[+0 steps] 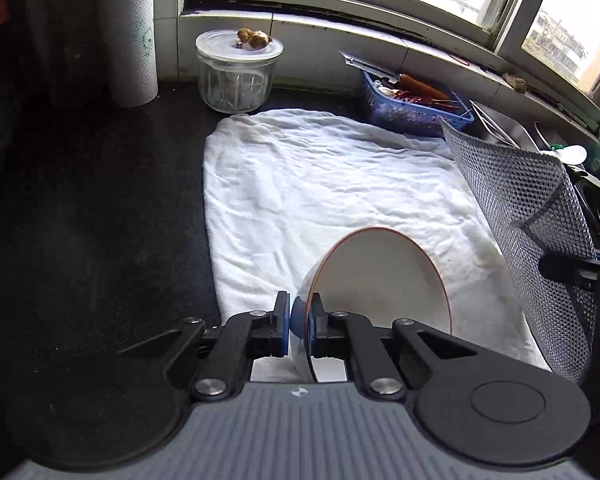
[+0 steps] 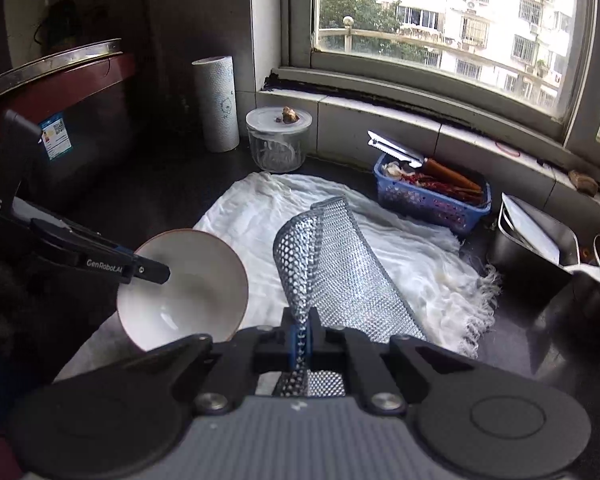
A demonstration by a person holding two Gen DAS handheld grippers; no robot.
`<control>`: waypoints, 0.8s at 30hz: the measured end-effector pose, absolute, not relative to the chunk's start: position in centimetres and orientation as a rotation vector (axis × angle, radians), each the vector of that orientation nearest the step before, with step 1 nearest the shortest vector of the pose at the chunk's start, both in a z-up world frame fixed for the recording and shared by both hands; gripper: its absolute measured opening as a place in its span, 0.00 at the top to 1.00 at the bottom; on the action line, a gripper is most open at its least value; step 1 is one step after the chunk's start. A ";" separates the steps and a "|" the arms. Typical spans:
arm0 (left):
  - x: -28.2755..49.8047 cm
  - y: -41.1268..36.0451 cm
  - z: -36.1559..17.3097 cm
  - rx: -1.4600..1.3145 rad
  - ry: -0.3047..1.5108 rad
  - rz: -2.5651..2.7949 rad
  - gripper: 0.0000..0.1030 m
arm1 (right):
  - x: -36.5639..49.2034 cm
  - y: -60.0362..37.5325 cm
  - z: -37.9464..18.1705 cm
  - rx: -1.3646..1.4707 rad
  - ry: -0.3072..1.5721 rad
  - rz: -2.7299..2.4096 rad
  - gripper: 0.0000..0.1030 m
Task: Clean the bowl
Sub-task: 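Lift the mesh cloth with the right gripper toward the bowl in the left gripper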
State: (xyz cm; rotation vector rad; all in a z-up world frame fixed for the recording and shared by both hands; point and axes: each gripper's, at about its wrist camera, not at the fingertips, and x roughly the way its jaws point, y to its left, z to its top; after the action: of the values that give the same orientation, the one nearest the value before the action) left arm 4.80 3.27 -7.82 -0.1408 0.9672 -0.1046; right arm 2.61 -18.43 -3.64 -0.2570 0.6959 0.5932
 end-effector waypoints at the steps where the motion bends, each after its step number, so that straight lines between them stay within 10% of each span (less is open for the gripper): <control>1: 4.8 2.9 -7.8 -0.146 0.971 -0.115 0.92 | 2.4 -18.2 -3.1 -0.268 0.667 0.597 0.96; 14: 4.1 0.6 -8.0 -0.133 0.980 -0.138 0.92 | 0.0 -13.1 -9.2 -0.539 0.699 0.852 0.95; 24: 3.9 0.3 -7.8 -0.108 0.969 -0.162 0.90 | 4.9 -14.1 -12.0 -0.132 1.069 0.899 0.98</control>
State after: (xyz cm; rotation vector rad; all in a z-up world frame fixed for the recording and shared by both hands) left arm 3.87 0.28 -7.76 -0.1080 0.9691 -0.1622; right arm 4.89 -14.14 -11.96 -0.1324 1.0688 0.8989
